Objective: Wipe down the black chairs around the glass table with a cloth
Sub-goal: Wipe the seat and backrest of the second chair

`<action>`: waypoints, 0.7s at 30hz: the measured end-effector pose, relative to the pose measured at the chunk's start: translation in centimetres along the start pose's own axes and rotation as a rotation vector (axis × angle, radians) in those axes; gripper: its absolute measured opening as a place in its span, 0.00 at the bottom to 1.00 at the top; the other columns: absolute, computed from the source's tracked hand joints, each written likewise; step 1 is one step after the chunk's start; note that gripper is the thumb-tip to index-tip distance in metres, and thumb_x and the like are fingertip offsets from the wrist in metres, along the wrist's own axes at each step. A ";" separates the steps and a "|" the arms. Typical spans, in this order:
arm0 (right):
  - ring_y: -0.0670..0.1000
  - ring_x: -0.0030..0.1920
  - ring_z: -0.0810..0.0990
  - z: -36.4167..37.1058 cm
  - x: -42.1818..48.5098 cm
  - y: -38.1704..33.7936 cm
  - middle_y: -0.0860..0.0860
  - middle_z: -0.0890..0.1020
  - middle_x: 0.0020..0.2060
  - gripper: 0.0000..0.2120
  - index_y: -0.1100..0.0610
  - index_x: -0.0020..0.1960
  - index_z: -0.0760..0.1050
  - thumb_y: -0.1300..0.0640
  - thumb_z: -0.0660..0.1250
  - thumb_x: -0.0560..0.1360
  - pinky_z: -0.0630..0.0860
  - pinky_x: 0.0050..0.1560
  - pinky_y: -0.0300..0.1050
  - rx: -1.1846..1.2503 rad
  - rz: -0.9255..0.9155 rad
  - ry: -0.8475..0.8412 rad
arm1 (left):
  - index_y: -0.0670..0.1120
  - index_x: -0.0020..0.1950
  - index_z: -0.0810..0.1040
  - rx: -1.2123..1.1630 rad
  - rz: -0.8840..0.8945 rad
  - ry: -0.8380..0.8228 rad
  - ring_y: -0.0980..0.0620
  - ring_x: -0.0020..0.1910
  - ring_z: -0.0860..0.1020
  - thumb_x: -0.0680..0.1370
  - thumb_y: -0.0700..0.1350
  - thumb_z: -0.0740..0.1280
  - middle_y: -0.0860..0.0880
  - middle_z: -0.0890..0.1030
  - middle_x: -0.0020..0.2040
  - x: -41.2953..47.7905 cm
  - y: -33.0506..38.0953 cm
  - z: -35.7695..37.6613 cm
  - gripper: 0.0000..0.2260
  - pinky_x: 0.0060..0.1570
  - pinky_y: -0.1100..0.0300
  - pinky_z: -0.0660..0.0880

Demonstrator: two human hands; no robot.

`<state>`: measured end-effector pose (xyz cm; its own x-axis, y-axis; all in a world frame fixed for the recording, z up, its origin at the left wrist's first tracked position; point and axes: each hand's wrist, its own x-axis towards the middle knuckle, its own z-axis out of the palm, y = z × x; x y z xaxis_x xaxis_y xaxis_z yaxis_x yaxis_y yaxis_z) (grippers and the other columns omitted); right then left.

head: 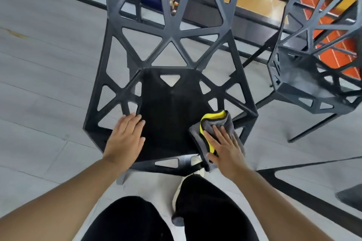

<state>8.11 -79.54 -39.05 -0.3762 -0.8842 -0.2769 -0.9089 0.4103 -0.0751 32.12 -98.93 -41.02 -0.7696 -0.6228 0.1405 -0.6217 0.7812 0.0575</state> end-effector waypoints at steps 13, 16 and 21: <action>0.52 0.77 0.40 -1.2 19.4 -4.6 0.46 0.43 0.77 0.32 0.40 0.76 0.44 0.41 0.54 0.76 0.43 0.75 0.56 -0.081 0.004 -0.076 | 0.40 0.59 0.79 -0.062 0.080 -0.148 0.45 0.61 0.75 0.78 0.50 0.53 0.44 0.80 0.56 1.4 -0.2 1.9 0.21 0.62 0.51 0.67; 0.54 0.77 0.39 -1.9 23.4 -4.7 0.47 0.42 0.77 0.33 0.41 0.77 0.42 0.39 0.52 0.76 0.42 0.75 0.56 -0.142 0.031 -0.015 | 0.39 0.60 0.78 -0.062 0.095 -0.147 0.45 0.61 0.76 0.78 0.49 0.53 0.43 0.80 0.56 1.3 -0.4 2.3 0.21 0.62 0.50 0.68; 0.57 0.76 0.38 -2.8 27.8 -5.4 0.52 0.40 0.77 0.33 0.44 0.77 0.38 0.38 0.48 0.77 0.39 0.74 0.60 -0.142 0.181 0.037 | 0.40 0.59 0.79 -0.072 0.082 -0.162 0.44 0.60 0.76 0.78 0.49 0.53 0.43 0.80 0.57 1.5 -0.6 2.5 0.21 0.61 0.49 0.72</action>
<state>2.06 -107.00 -43.65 -0.5392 -0.8077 -0.2384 -0.8413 0.5294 0.1091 30.98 -100.39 -43.34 -0.8343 -0.5512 -0.0129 -0.5483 0.8271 0.1234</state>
